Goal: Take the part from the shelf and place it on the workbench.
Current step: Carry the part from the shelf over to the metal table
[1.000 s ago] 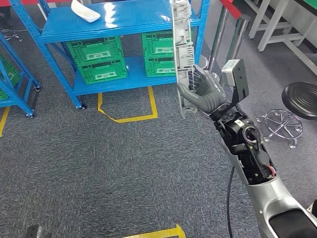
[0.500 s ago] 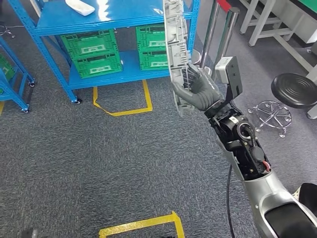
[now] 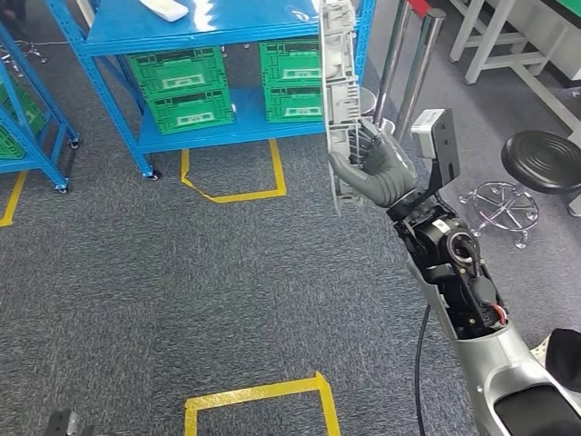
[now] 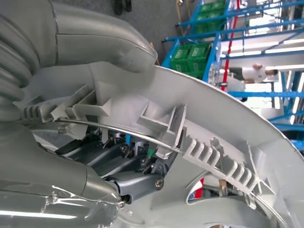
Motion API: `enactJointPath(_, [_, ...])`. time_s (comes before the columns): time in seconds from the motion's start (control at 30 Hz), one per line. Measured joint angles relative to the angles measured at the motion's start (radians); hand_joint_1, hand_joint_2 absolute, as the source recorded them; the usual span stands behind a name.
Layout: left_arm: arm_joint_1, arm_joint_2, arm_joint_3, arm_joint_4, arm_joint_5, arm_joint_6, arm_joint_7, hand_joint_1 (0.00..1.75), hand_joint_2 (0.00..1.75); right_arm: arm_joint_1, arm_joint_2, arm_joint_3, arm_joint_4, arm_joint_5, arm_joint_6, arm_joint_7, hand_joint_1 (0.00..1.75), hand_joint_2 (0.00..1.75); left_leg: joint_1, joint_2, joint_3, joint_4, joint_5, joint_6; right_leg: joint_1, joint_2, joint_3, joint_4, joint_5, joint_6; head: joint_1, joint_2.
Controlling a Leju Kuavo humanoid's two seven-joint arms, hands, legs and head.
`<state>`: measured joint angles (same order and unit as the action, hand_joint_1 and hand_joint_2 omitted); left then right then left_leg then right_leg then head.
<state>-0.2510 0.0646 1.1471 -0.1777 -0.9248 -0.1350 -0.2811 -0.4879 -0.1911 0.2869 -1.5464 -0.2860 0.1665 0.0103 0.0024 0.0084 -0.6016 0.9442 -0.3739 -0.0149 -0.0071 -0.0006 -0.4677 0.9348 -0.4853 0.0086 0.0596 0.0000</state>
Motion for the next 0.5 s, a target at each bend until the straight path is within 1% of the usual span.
enactJointPath(0.03, [0.0,0.0,0.0,0.0,0.0,0.001,0.0,0.0,0.0,0.001,0.0,0.0,0.0,0.0,-0.001,0.0,1.75,1.75,0.001,0.0,-0.007,0.011,-0.01,-0.005,-0.002,-0.001,-0.004,-0.002,0.006,-0.008,-0.003,0.0])
enactJointPath(0.07, [0.0,0.0,0.0,0.0,0.0,0.001,0.0,0.0,0.0,0.001,0.0,0.0,-0.001,0.0,-0.001,0.0,1.75,1.75,0.001,-0.001,-0.023,0.043,-0.036,-0.01,-0.005,-0.002,-0.01,-0.004,0.014,-0.017,-0.009,0.0])
enactJointPath(0.1, [0.001,0.001,0.0,0.0,0.0,0.002,0.0,0.0,0.0,0.001,0.0,0.0,-0.002,0.0,-0.001,0.0,1.75,1.75,0.004,-0.002,-0.047,0.097,-0.075,-0.014,-0.006,-0.003,-0.017,-0.005,0.02,-0.023,-0.015,0.0])
enactJointPath(0.13, [0.001,0.001,0.0,0.0,0.0,0.002,0.0,0.0,0.0,0.002,0.0,0.0,-0.002,0.0,-0.002,0.0,1.75,1.75,0.005,-0.002,-0.076,0.168,-0.118,-0.018,-0.006,-0.003,-0.026,-0.005,0.026,-0.026,-0.021,0.0])
enactJointPath(0.17, [0.003,0.001,0.0,0.0,0.0,0.003,0.0,0.0,0.0,0.003,0.0,-0.001,-0.002,0.0,-0.002,0.0,1.75,1.75,0.007,-0.002,-0.104,0.242,-0.153,-0.022,-0.006,-0.003,-0.034,-0.005,0.032,-0.028,-0.027,0.0])
enactJointPath(0.2, [0.004,0.001,0.0,0.0,0.0,0.003,0.0,0.0,0.0,0.004,0.0,-0.001,-0.002,0.0,-0.003,0.0,1.75,1.75,0.008,-0.002,-0.121,0.293,-0.171,-0.025,-0.006,-0.002,-0.041,-0.004,0.037,-0.028,-0.031,0.0])
enactJointPath(0.23, [0.005,0.001,0.0,0.0,0.0,0.003,0.0,0.0,0.0,0.005,0.0,-0.001,-0.002,0.0,-0.003,0.0,1.75,1.75,0.01,-0.002,-0.12,0.308,-0.167,-0.027,-0.006,-0.001,-0.047,-0.004,0.041,-0.027,-0.035,0.0])
enactJointPath(0.27, [0.005,0.001,0.0,0.0,-0.001,0.003,0.0,0.0,0.0,0.007,0.0,-0.001,-0.002,-0.001,-0.003,0.0,1.75,1.75,0.012,-0.002,-0.098,0.28,-0.146,-0.027,-0.006,0.0,-0.052,-0.003,0.044,-0.025,-0.038,0.0])
enactJointPath(0.3, [0.004,0.001,0.0,0.0,-0.001,0.004,0.0,0.0,0.0,0.008,0.0,-0.001,-0.002,-0.001,-0.004,0.0,1.75,1.75,0.014,-0.002,-0.059,0.217,-0.114,-0.026,-0.006,0.0,-0.055,-0.001,0.046,-0.023,-0.041,0.0])
enactJointPath(0.33, [0.003,0.001,0.0,0.0,-0.001,0.004,0.0,0.0,0.0,0.007,0.0,-0.001,-0.002,-0.002,-0.004,0.001,1.75,1.75,0.014,-0.002,-0.013,0.141,-0.086,-0.023,-0.005,0.001,-0.057,0.001,0.047,-0.021,-0.043,0.0])
enactJointPath(0.37, [0.002,0.002,0.0,0.0,-0.001,0.005,0.0,0.0,0.0,0.006,0.0,-0.001,-0.003,-0.002,-0.004,0.001,1.75,1.75,0.013,-0.003,0.027,0.073,-0.067,-0.019,-0.004,0.001,-0.061,0.003,0.047,-0.017,-0.044,0.0])
enactJointPath(0.4, [0.002,0.002,0.0,0.0,-0.001,0.006,0.0,0.0,0.0,0.005,0.0,-0.001,-0.003,-0.001,-0.004,0.001,1.75,1.75,0.011,-0.004,0.051,0.027,-0.059,-0.015,-0.002,0.001,-0.064,0.005,0.049,-0.013,-0.044,0.0])
enactJointPath(0.43, [0.002,0.002,0.0,0.0,-0.001,0.006,-0.001,0.0,0.0,0.004,0.0,-0.001,-0.003,-0.001,-0.004,0.001,1.75,1.75,0.008,-0.005,0.061,0.005,-0.059,-0.011,-0.001,0.001,-0.067,0.006,0.051,-0.008,-0.044,0.0])
enactJointPath(0.47, [0.002,0.002,0.0,0.0,-0.001,0.006,-0.001,0.0,0.0,0.003,0.0,-0.001,-0.003,-0.001,-0.004,0.001,1.75,1.75,0.008,-0.005,0.062,-0.002,-0.061,-0.007,0.0,0.001,-0.07,0.007,0.051,-0.004,-0.043,0.0])
enactJointPath(0.5, [0.003,0.002,0.0,0.0,-0.001,0.006,-0.001,0.0,0.0,0.003,-0.001,-0.002,-0.003,-0.001,-0.004,0.001,1.75,1.75,0.008,-0.005,0.059,-0.005,-0.061,-0.004,0.0,0.001,-0.07,0.007,0.05,-0.008,-0.04,0.0])
